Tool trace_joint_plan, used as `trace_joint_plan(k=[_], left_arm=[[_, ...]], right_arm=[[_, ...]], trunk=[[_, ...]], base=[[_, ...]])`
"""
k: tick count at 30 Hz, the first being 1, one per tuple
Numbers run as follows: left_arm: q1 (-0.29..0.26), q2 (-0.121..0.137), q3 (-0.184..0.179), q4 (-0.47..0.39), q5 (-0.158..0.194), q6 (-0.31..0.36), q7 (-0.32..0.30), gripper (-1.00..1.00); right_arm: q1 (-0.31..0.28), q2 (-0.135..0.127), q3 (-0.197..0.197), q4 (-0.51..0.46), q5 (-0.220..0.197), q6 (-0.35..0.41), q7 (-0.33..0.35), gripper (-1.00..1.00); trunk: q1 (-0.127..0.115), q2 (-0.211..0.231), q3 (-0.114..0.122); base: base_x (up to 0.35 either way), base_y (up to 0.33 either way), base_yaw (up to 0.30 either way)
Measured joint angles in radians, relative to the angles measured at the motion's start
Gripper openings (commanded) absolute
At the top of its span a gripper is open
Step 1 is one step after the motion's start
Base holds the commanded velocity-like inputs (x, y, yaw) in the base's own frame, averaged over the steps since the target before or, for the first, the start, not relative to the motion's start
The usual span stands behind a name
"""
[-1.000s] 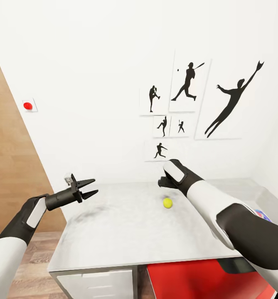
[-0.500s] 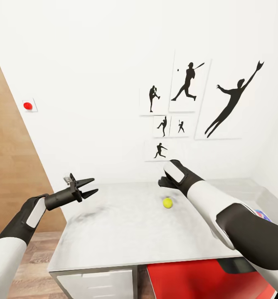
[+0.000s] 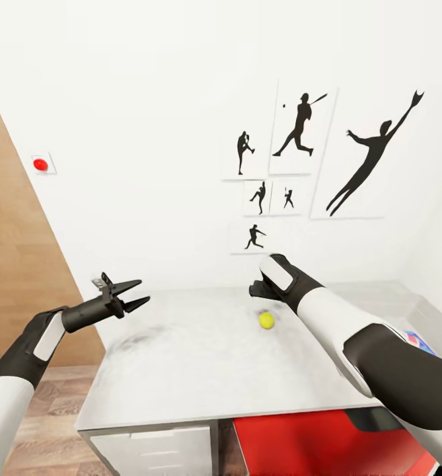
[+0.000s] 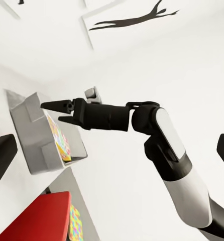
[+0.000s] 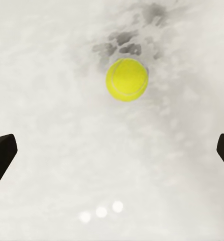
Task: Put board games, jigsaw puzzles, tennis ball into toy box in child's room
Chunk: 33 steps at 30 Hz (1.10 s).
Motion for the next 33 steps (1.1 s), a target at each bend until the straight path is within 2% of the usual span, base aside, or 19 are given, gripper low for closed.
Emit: trace_joint_plan(k=[16,18,21,23,26,27,29,33], left_arm=[[-0.029,0.002,0.001,-0.001,0.007,0.0,-0.008,1.0],[-0.029,0.005,0.0,-0.002,0.007,0.0,-0.01,1.0],[-0.03,0.026,-0.007,-0.009,0.009,-0.001,-0.044,1.0],[-0.03,0.047,-0.051,-0.023,0.01,-0.002,-0.109,1.0],[-0.03,0.089,-0.153,-0.064,0.01,-0.004,-0.215,1.0],[-0.029,0.104,-0.178,-0.08,0.01,-0.004,-0.238,1.0],[-0.029,0.125,-0.2,-0.102,0.011,-0.004,-0.26,1.0],[-0.027,0.158,-0.219,-0.131,0.013,-0.004,-0.278,1.0]], right_arm=[[-0.001,0.0,-0.001,0.0,-0.001,0.011,-0.002,1.0],[-0.001,0.0,-0.001,0.0,-0.001,0.011,-0.002,1.0],[-0.001,0.0,-0.003,0.0,-0.001,0.012,-0.003,1.0],[0.0,0.002,-0.003,0.0,-0.001,0.012,-0.003,1.0],[0.0,0.005,-0.005,0.0,-0.002,0.011,-0.003,1.0],[0.0,0.006,-0.005,0.0,-0.002,0.011,-0.003,1.0],[0.0,0.007,-0.005,0.0,-0.002,0.011,-0.003,1.0],[-0.001,0.007,-0.005,0.0,-0.001,0.011,-0.003,1.0]], trunk=[[0.0,0.0,-0.025],[0.0,0.0,-0.028],[0.0,0.0,-0.033],[0.0,0.0,-0.036],[0.0,0.0,-0.041],[0.0,0.0,-0.043],[0.0,0.0,-0.046],[0.0,0.0,-0.052]], base=[[0.0,0.0,-0.072],[0.0,0.0,-0.075],[0.0,0.0,-0.075],[0.0,0.0,-0.076],[0.0,0.0,-0.077],[0.0,0.0,-0.077],[0.0,0.0,-0.077],[0.0,0.0,-0.077]])
